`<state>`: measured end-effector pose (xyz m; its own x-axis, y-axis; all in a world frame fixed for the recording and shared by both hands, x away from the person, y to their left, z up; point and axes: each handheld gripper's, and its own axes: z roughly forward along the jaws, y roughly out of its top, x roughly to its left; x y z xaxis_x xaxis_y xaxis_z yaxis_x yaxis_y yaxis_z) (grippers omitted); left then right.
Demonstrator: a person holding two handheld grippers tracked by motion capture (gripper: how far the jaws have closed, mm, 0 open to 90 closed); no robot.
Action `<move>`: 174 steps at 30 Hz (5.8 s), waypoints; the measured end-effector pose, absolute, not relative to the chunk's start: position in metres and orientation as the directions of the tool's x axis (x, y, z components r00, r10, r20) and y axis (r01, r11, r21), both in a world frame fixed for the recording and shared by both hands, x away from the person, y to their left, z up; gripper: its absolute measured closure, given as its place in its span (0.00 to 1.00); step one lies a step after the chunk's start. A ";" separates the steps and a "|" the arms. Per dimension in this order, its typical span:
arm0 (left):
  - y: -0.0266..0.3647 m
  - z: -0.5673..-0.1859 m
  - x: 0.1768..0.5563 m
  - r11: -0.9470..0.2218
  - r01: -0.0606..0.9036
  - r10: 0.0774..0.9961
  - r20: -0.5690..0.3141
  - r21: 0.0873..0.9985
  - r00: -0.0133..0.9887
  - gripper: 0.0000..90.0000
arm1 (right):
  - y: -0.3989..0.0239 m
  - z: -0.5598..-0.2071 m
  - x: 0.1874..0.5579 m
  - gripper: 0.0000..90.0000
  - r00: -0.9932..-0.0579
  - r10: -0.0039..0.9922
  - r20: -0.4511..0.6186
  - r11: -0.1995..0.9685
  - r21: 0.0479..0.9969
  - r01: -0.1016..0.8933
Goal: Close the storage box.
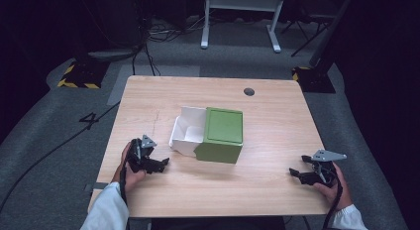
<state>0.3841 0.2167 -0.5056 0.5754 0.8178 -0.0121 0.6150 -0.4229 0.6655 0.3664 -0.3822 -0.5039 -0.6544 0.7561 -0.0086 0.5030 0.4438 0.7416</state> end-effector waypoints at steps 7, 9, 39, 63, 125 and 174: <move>0.223 -0.503 0.386 -0.449 0.608 0.803 -0.003 0.655 0.596 0.02 | -0.382 -0.504 0.366 0.19 -0.655 0.755 -0.008 0.444 0.741 0.503; 0.226 -0.500 0.385 -0.435 0.608 0.809 -0.009 0.664 0.588 0.23 | -0.382 -0.504 0.367 0.19 -0.655 0.756 -0.009 0.445 0.740 0.504; 0.219 -0.443 0.414 -0.280 0.511 0.845 -0.044 0.813 0.533 0.30 | -0.382 -0.504 0.367 0.19 -0.653 0.757 -0.010 0.445 0.740 0.505; 0.194 -0.471 0.441 -0.319 0.593 0.808 -0.115 0.740 0.578 0.36 | -0.382 -0.504 0.367 0.19 -0.654 0.757 -0.010 0.446 0.740 0.504; 0.111 -0.468 0.444 -0.400 0.542 0.710 -0.123 0.739 0.693 0.60 | -0.382 -0.504 0.367 0.19 -0.654 0.756 -0.010 0.445 0.740 0.504; 0.119 -0.447 0.442 -0.540 0.446 0.653 0.021 0.713 0.757 0.39 | -0.382 -0.504 0.366 0.19 -0.654 0.757 -0.013 0.446 0.741 0.502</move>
<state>0.4424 0.1186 -0.4468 0.7573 0.6527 0.0206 0.4463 -0.5403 0.7134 0.3664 -0.3819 -0.5039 -0.6536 0.7567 -0.0130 0.5022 0.4465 0.7406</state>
